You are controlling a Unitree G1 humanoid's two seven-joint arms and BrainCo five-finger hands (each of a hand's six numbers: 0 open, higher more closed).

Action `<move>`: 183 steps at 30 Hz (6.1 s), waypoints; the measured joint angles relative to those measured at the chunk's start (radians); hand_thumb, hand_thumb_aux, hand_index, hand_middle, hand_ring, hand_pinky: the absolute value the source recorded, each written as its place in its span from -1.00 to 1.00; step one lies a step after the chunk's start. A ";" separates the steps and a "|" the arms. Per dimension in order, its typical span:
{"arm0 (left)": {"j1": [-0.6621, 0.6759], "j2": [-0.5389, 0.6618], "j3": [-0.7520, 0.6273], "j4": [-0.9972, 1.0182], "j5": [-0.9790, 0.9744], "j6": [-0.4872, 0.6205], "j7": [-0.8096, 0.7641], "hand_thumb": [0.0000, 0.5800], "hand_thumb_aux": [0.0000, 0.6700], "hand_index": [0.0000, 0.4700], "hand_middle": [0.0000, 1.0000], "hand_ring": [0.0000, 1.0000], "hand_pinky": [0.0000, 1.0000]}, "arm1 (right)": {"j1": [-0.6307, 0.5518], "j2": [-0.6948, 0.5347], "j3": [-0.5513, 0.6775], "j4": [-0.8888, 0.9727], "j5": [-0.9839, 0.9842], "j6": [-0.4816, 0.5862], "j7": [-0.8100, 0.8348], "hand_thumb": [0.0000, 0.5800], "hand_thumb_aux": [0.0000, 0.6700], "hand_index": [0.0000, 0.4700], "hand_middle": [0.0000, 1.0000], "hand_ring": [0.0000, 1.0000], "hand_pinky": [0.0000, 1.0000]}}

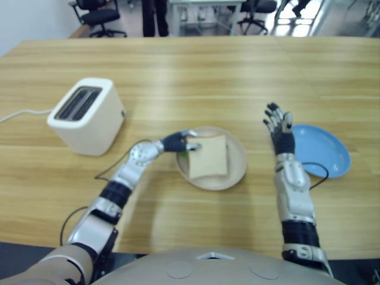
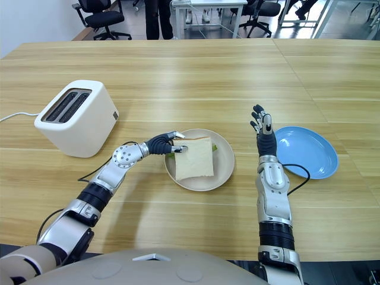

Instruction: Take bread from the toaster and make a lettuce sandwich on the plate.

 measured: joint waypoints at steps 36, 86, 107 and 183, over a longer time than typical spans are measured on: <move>-0.202 -0.073 0.061 0.429 -0.041 0.004 -0.085 1.00 1.00 0.96 1.00 1.00 1.00 | 0.017 -0.009 0.039 -0.021 -0.049 -0.013 -0.016 -1.00 -1.00 -1.00 -1.00 -1.00 -1.00; -0.253 -0.075 -0.023 0.566 0.154 -0.107 0.111 -1.00 -1.00 -1.00 -1.00 -1.00 -1.00 | 0.119 -0.355 0.674 -0.175 -1.147 -0.046 0.032 -1.00 -1.00 -1.00 -1.00 -1.00 -1.00; -0.008 0.164 0.196 -0.082 0.086 -0.045 0.416 0.01 -0.40 -0.42 0.11 0.11 0.11 | 0.106 -0.347 0.652 -0.157 -1.034 -0.074 -0.043 -1.00 -1.00 -1.00 -1.00 -1.00 -1.00; 0.101 -0.116 0.430 -0.377 -0.249 0.195 0.400 -1.00 -1.00 -1.00 -1.00 -1.00 -1.00 | -0.110 -0.085 0.141 0.098 0.015 -0.131 -0.089 -1.00 -1.00 -1.00 -1.00 -1.00 -1.00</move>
